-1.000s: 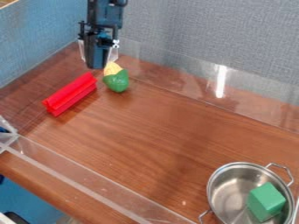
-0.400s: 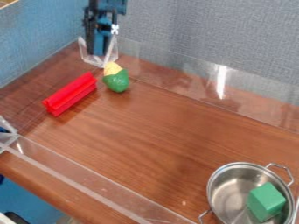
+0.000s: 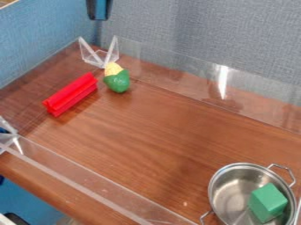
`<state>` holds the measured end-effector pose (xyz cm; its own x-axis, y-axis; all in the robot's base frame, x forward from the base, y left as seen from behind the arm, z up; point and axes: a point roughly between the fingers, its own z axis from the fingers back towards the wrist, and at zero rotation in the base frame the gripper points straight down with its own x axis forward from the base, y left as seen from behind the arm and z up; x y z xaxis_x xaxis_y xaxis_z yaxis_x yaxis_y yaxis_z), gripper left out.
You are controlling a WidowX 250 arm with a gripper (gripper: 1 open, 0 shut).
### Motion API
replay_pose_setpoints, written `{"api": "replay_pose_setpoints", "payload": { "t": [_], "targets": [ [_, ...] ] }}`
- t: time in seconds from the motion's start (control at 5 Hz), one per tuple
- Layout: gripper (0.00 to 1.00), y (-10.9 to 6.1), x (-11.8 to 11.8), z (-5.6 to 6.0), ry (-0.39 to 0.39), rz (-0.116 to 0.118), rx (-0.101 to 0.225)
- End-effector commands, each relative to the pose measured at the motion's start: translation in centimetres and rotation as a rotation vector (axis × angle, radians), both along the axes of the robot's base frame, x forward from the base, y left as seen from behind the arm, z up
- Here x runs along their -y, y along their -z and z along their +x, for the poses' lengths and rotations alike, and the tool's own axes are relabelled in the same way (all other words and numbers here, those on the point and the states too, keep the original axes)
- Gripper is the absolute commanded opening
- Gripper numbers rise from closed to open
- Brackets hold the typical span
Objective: Push the yellow object to the left side of the table
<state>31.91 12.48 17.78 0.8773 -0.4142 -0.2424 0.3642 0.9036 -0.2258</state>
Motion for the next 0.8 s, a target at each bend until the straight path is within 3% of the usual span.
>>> {"api": "replay_pose_setpoints", "payload": {
  "t": [0.0, 0.2, 0.6],
  "targets": [
    [1.0, -1.5, -1.0, -0.7, -0.041, 0.048, 0.057],
    [1.0, -0.3, -1.9, -1.0, -0.079, 0.061, 0.03],
    [1.0, -3.5, -1.7, -3.1, 0.012, 0.07, 0.077]
  ]
}}
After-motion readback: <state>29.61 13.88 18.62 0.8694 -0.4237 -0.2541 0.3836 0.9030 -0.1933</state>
